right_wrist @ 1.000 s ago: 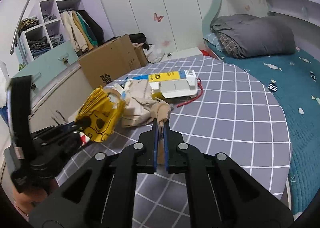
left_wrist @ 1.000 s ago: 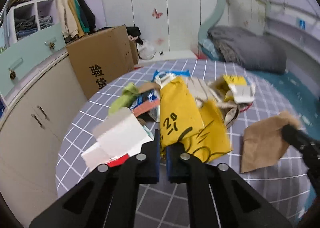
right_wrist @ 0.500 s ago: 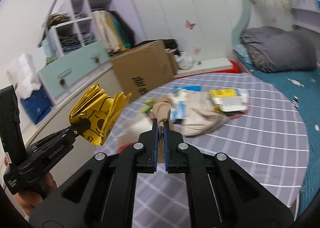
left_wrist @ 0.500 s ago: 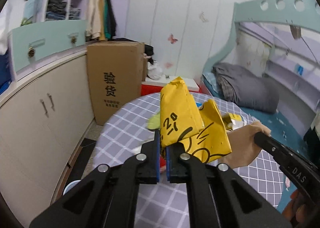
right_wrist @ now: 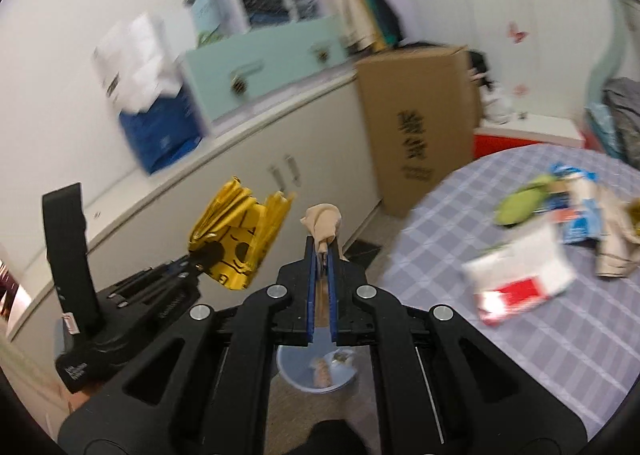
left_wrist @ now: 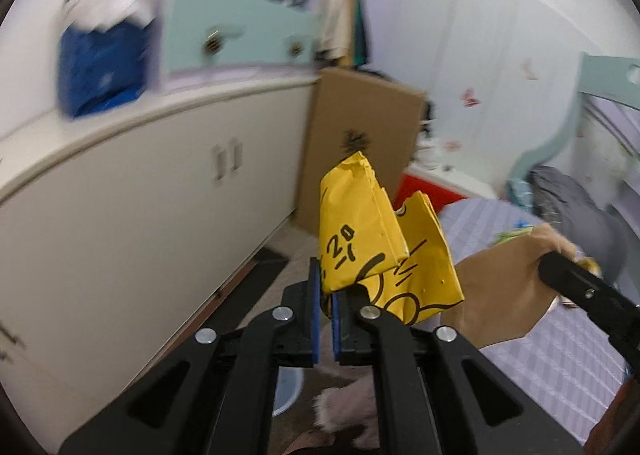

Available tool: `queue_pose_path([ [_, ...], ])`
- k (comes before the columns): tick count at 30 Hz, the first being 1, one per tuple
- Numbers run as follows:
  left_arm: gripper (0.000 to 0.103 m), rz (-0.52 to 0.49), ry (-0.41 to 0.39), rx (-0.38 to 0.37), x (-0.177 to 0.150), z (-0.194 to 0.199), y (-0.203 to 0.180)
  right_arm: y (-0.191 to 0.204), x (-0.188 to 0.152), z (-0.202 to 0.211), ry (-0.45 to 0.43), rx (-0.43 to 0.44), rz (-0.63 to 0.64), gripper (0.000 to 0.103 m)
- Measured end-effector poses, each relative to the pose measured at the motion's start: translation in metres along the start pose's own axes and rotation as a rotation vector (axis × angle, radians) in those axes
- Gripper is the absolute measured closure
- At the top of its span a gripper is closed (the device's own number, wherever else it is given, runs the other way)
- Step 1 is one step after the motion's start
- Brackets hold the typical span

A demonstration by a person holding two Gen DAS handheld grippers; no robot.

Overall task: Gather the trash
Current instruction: 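Carry both items over the wastebasket and open both tools to drop them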

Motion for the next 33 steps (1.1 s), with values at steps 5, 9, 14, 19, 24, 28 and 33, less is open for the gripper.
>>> queue_pose_path([
  [5,0.099,0.011,0.076,0.114,-0.024,-0.034,0.058,0.032,-0.033,-0.069,0.122,0.033,0.037,0.098],
  [9,0.099,0.044,0.167,0.18,-0.05,-0.064,0.103,0.047,-0.067,-0.124,0.224,0.047,0.045,0.098],
  [14,0.099,0.071,0.256,0.234,-0.074,-0.096,0.141,0.05,-0.111,-0.186,0.332,0.058,0.04,0.097],
  [19,0.099,0.084,0.334,0.261,-0.097,-0.116,0.158,0.047,-0.142,-0.226,0.418,0.052,0.0,0.067],
  [24,0.098,0.095,0.366,0.267,-0.11,-0.122,0.164,0.038,-0.148,-0.238,0.425,0.036,-0.027,0.042],
  [28,0.098,0.094,0.373,0.263,-0.11,-0.124,0.159,0.04,-0.148,-0.231,0.408,0.026,-0.014,0.042],
  [33,0.098,0.088,0.38,0.248,-0.112,-0.128,0.152,0.046,-0.142,-0.221,0.362,-0.025,0.049,0.041],
])
Point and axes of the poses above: each gripper's, at about its wrist camera, not at the fingertips, and z roughly against the way its jaws point, y to its left, x to its top, the point moved 3 cm from there along -z, roughly the way its jaws point, and after that the axes turned 9 degrees about -y, right-handed, at the moved point
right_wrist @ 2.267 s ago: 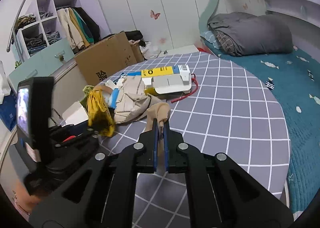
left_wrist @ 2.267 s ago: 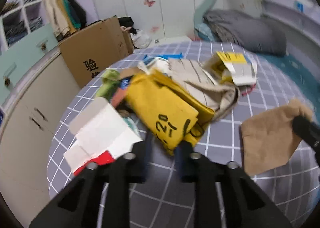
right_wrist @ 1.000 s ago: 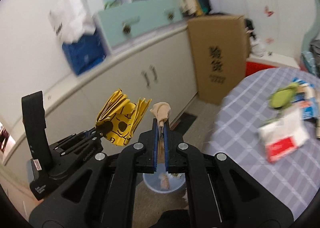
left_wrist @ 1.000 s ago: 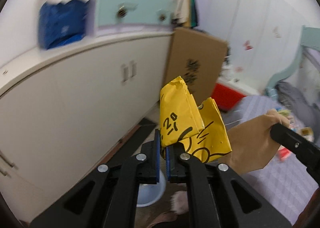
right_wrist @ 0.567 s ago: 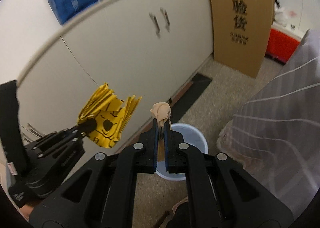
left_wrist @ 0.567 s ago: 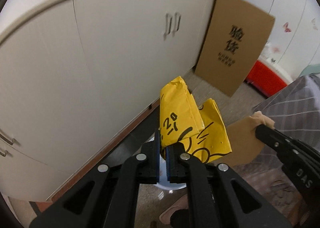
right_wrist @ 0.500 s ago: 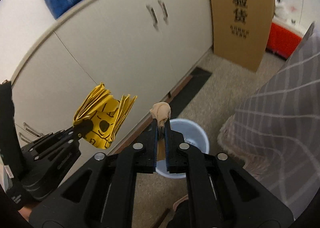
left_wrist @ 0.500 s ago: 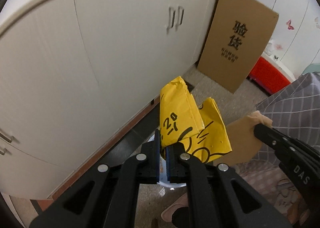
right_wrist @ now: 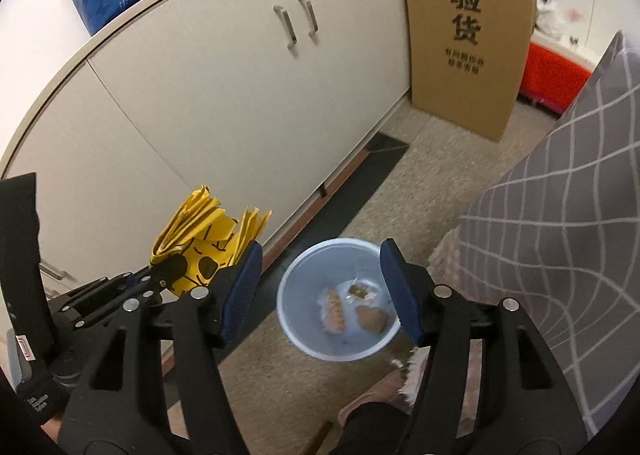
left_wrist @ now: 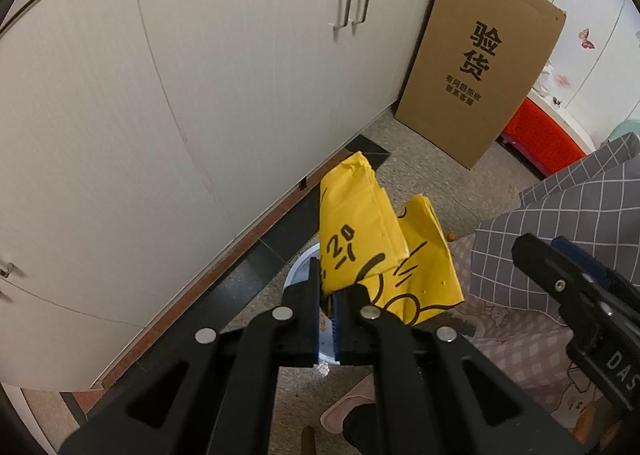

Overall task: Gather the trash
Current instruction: 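Carry both items over the wastebasket and open both tools to drop them, then grasp the green cloth with the left tool while the right grasps the yellow-labelled box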

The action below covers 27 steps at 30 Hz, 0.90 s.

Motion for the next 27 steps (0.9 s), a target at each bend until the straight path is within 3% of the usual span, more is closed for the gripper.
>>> queue_pose_path([
  [9,0.098,-0.033,0.019,-0.039,0.008,-0.01,-0.024,-0.005,0.011,0.025,-0.11,-0.097,0.03,0.037],
  [13,0.095,-0.035,-0.008,-0.062,0.016,-0.01,-0.03,-0.013,0.017,0.037,-0.158,-0.114,0.007,0.036],
  [14,0.086,-0.03,-0.006,-0.06,0.018,-0.011,-0.031,-0.014,0.019,0.04,-0.167,-0.121,0.003,0.036],
  [15,0.06,-0.024,0.004,-0.052,0.019,-0.013,-0.031,-0.015,0.02,0.041,-0.171,-0.126,0.002,0.035],
  [17,0.038,-0.003,0.015,-0.054,0.019,-0.014,-0.03,-0.017,0.022,0.045,-0.176,-0.121,-0.007,0.035],
  [22,0.038,0.005,0.009,-0.069,0.016,0.004,-0.03,-0.02,0.022,0.055,-0.184,-0.124,-0.014,0.035],
  [27,0.038,-0.003,-0.048,-0.084,0.022,0.038,-0.038,-0.019,0.025,0.07,-0.199,-0.115,-0.022,0.035],
])
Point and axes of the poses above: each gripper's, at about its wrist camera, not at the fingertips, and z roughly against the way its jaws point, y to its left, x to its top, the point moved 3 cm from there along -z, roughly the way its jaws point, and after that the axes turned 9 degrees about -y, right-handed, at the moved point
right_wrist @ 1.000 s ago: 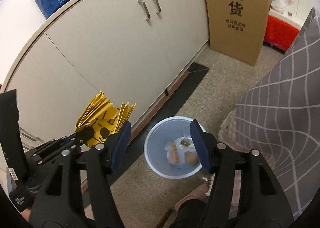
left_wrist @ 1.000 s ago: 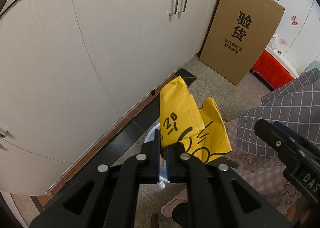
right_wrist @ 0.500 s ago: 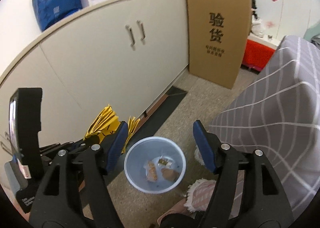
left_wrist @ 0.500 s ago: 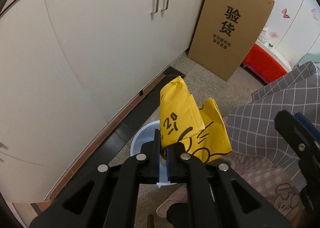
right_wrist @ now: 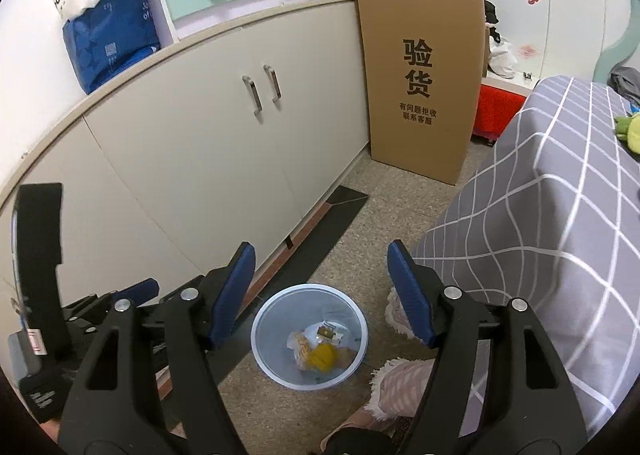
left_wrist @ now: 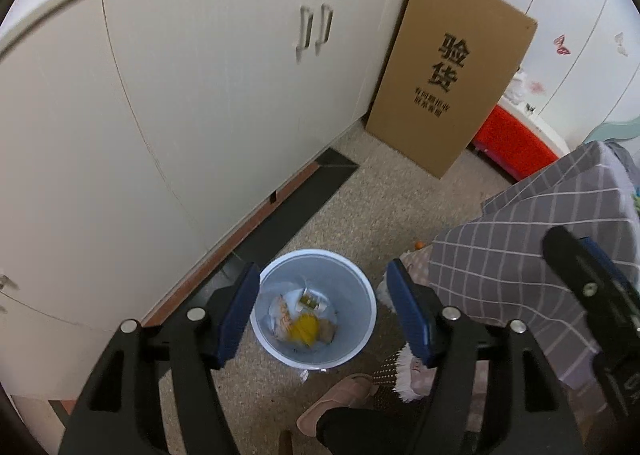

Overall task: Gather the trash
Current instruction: 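Grasp the green cloth with the left tool while the right grasps the yellow-labelled box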

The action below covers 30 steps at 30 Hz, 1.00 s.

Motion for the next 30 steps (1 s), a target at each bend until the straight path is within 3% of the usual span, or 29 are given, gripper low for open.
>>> queue_pose_path([
  [8,0.036,-0.027,-0.12,-0.03,0.016,0.063,-0.026,-0.011,0.026,0.054,-0.095,0.034,-0.039,0.032],
  [13,0.035,-0.084,-0.198,-0.098,0.027,0.105,-0.069,-0.043,0.046,0.103,-0.176,0.007,-0.086,0.031],
  [21,0.033,-0.299,-0.22,-0.29,0.024,0.14,-0.202,-0.144,0.06,0.18,-0.261,-0.137,-0.163,0.029],
  [28,0.033,-0.503,-0.231,-0.373,0.01,0.159,-0.317,-0.258,0.053,0.227,-0.301,-0.324,-0.269,0.028],
  [30,0.033,-0.546,-0.232,-0.404,0.005,0.161,-0.344,-0.285,0.05,0.235,-0.3,-0.367,-0.295,0.021],
])
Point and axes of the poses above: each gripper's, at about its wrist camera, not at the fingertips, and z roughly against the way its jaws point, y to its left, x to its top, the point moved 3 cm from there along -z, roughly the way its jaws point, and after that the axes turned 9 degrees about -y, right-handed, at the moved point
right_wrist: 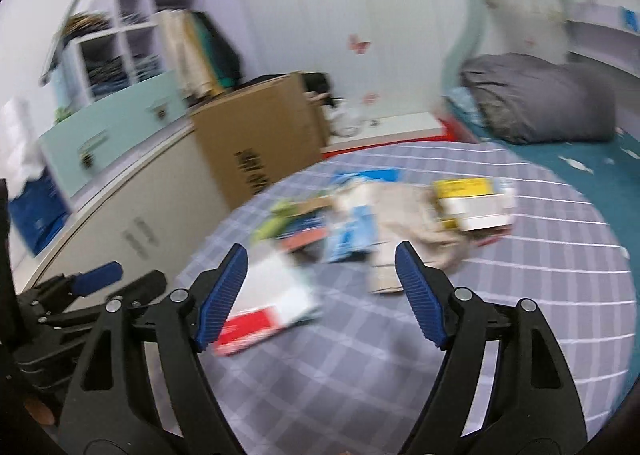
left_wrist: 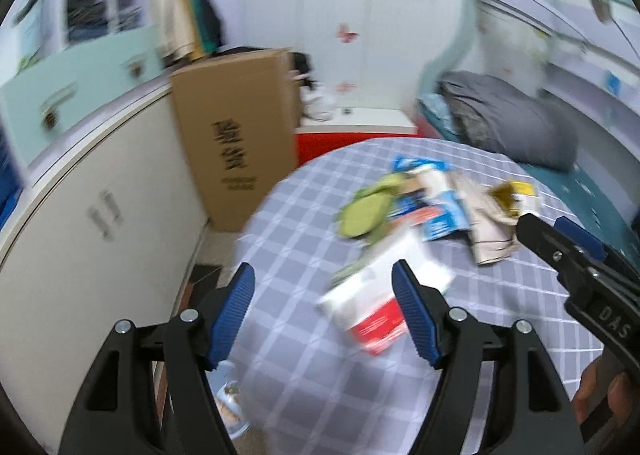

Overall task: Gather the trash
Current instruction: 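Grasp the green cloth with the left tool while the right grasps the yellow-labelled box, then carry both items over the wastebasket and open both tools to drop them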

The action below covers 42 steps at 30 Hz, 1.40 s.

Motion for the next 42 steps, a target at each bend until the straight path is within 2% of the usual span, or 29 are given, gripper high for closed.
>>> queue_pose_path([
  [4,0.033,-0.083,0.013,-0.013,0.009,-0.024,-0.035,-0.042,0.007,-0.011,0.016,-0.094,0.013,0.02],
  [8,0.033,-0.112,0.066,0.003,0.018,-0.055,-0.042,-0.066,0.016,-0.041,0.047,-0.197,0.091,0.019],
  [14,0.033,-0.091,0.135,-0.018,0.03,-0.098,-0.034,-0.074,0.02,-0.091,0.116,-0.319,0.232,0.019],
  [17,0.033,-0.099,0.147,-0.009,0.034,-0.115,-0.034,-0.078,0.02,-0.109,0.145,-0.351,0.267,0.02],
  [21,0.034,-0.099,0.179,-0.066,0.038,-0.137,-0.041,-0.084,0.019,-0.125,0.175,-0.378,0.304,0.021],
  [22,0.034,-0.099,0.186,-0.076,0.037,-0.14,-0.043,-0.086,0.019,-0.126,0.179,-0.383,0.306,0.023],
  [24,0.045,-0.103,0.205,-0.088,0.038,-0.151,-0.046,-0.09,0.018,-0.131,0.191,-0.384,0.304,0.038],
  [25,0.049,-0.097,0.207,-0.095,0.04,-0.155,-0.046,-0.091,0.018,-0.131,0.186,-0.396,0.313,0.038],
  [26,0.061,-0.088,0.218,-0.105,0.041,-0.16,-0.046,-0.093,0.019,-0.131,0.185,-0.393,0.311,0.04],
  [27,0.075,-0.07,0.232,-0.116,0.041,-0.164,-0.045,-0.094,0.021,-0.131,0.182,-0.386,0.305,0.051],
  [29,0.087,-0.051,0.241,-0.122,0.04,-0.166,-0.045,-0.093,0.025,-0.128,0.16,-0.404,0.325,0.076],
  [31,0.092,-0.042,0.211,-0.108,0.041,-0.162,-0.044,-0.093,0.03,-0.124,0.147,-0.399,0.322,0.085],
  [32,0.093,-0.037,0.185,-0.103,0.044,-0.157,-0.042,-0.093,0.033,-0.122,0.138,-0.399,0.323,0.094],
  [35,0.094,-0.013,0.126,-0.09,0.05,-0.14,-0.035,-0.093,0.043,-0.112,0.098,-0.396,0.313,0.097],
  [39,0.095,0.038,0.025,-0.077,0.068,-0.11,-0.016,-0.082,0.058,-0.086,0.002,-0.384,0.309,0.097],
  [42,0.095,0.081,-0.03,-0.072,0.08,-0.085,-0.001,-0.06,0.076,-0.059,-0.054,-0.309,0.282,0.097],
])
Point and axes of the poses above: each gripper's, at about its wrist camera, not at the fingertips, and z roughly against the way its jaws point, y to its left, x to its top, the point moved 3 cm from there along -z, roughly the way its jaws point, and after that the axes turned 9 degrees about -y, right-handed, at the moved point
